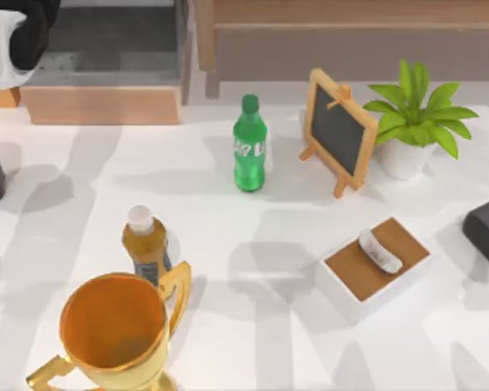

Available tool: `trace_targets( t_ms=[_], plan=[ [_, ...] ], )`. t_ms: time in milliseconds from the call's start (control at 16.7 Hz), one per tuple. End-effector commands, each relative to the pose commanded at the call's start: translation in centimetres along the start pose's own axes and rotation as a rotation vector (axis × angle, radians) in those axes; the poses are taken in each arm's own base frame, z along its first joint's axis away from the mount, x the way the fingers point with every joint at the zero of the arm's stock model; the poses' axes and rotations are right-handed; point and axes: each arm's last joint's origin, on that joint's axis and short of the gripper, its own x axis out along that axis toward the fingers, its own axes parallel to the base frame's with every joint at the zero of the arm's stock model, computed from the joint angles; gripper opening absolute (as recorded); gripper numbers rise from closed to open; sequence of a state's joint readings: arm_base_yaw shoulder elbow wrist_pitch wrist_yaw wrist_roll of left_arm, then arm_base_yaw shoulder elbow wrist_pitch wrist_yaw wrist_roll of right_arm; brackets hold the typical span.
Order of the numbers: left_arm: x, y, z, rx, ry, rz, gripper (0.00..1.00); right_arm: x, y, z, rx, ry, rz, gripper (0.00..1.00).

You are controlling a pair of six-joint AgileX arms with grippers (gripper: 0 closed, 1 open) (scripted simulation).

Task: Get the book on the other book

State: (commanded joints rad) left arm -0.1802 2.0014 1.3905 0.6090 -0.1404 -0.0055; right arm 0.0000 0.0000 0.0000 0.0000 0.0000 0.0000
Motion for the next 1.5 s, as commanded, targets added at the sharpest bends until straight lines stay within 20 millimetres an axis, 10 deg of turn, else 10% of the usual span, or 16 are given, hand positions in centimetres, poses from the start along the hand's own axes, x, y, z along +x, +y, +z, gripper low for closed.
trace_targets(
  t_ms=[1200, 1500],
  plan=[
    [-0.9, 0.0, 1.0, 0.003, -0.002, 0.001, 0.0, 0.0, 0.0, 0.0, 0.0, 0.0, 0.0, 1.0],
    [-3.0, 0.6, 4.8, 0.156, -0.028, -0.122, 0.0, 0.0, 0.0, 0.0, 0.0, 0.0, 0.0, 1.0]
  ],
)
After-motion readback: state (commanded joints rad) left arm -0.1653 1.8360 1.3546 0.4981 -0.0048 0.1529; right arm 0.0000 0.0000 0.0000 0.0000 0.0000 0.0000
